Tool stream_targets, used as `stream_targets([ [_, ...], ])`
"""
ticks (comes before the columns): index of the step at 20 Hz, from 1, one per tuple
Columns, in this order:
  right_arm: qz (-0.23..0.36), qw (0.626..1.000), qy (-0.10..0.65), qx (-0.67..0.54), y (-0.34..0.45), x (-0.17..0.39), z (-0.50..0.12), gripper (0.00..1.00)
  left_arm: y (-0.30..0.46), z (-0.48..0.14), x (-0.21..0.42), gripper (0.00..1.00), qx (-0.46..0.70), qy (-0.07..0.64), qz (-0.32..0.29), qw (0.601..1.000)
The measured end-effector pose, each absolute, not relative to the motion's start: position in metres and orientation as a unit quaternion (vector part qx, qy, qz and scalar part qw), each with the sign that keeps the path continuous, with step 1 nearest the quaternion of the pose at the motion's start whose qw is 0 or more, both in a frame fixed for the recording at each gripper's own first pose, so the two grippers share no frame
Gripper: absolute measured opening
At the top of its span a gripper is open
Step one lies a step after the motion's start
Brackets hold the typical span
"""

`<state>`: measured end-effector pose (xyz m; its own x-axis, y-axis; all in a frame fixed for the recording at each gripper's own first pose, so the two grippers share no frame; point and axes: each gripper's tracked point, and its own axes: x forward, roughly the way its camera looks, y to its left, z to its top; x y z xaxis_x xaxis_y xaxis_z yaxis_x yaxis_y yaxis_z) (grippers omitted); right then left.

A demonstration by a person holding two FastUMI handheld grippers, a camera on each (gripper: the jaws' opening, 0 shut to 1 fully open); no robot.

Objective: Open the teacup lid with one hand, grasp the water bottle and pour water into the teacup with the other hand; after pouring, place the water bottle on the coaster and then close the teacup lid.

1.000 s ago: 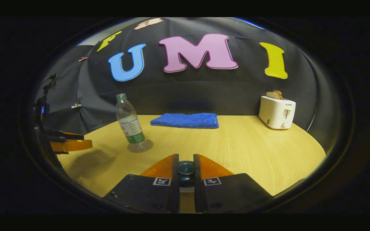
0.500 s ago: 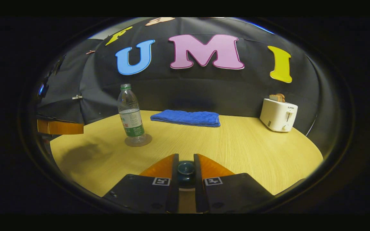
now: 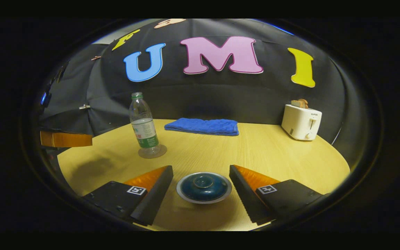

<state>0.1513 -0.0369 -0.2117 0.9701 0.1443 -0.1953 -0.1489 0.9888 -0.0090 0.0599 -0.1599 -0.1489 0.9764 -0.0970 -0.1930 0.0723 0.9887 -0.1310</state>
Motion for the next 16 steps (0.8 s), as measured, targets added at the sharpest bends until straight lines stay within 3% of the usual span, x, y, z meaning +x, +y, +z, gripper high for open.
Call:
stream_targets([
  [4,0.06,0.994,0.082,-0.026,-0.054,0.131,-0.16,0.96,-0.168,-0.106,0.049,0.96,-0.061,0.076,-0.038,0.995],
  [13,0.025,0.998,0.022,-0.058,-0.105,0.051,-0.027,0.99,-0.202,-0.021,-0.02,0.95,-0.086,0.047,-0.011,0.995],
  [16,0.021,0.998,0.011,-0.065,-0.105,0.016,-0.001,0.99,-0.183,0.002,-0.052,0.95,-0.067,0.016,0.057,0.996],
])
